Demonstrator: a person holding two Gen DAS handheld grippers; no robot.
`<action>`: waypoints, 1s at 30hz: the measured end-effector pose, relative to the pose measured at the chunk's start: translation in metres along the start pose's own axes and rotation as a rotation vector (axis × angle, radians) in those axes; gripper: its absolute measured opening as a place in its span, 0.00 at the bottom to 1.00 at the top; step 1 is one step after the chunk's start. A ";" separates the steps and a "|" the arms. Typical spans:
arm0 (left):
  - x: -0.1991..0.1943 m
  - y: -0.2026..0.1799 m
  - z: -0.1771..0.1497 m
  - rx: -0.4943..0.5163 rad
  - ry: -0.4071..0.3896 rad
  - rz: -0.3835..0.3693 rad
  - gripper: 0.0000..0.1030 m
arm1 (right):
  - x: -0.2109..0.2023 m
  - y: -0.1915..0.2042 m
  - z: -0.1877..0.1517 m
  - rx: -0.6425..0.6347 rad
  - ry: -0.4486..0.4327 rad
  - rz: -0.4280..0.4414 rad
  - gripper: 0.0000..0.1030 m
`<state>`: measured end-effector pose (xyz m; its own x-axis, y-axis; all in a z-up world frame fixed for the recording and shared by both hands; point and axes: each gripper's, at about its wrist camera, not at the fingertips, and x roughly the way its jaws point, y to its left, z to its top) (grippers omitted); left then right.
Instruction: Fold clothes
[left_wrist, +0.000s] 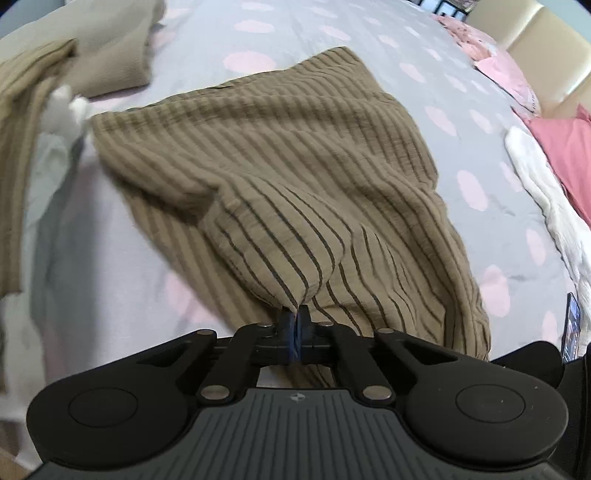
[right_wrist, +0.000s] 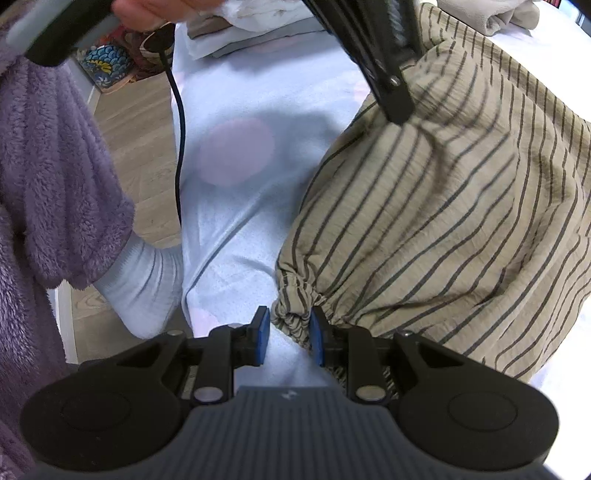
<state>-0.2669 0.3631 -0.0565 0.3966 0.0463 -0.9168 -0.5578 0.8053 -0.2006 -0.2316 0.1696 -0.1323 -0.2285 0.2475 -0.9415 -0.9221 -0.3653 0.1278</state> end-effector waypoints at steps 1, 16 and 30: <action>0.001 0.002 -0.002 0.001 0.005 0.016 0.00 | -0.001 0.000 0.000 -0.003 0.004 -0.001 0.26; 0.006 -0.001 -0.018 0.033 0.022 0.152 0.22 | -0.009 0.004 -0.009 -0.035 0.012 -0.045 0.33; -0.041 -0.064 -0.070 0.368 -0.103 0.106 0.42 | -0.066 -0.022 -0.054 -0.054 -0.048 -0.108 0.43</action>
<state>-0.2986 0.2688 -0.0304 0.4320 0.1843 -0.8828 -0.3086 0.9500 0.0473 -0.1797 0.1134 -0.0901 -0.1442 0.3300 -0.9329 -0.9244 -0.3813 0.0081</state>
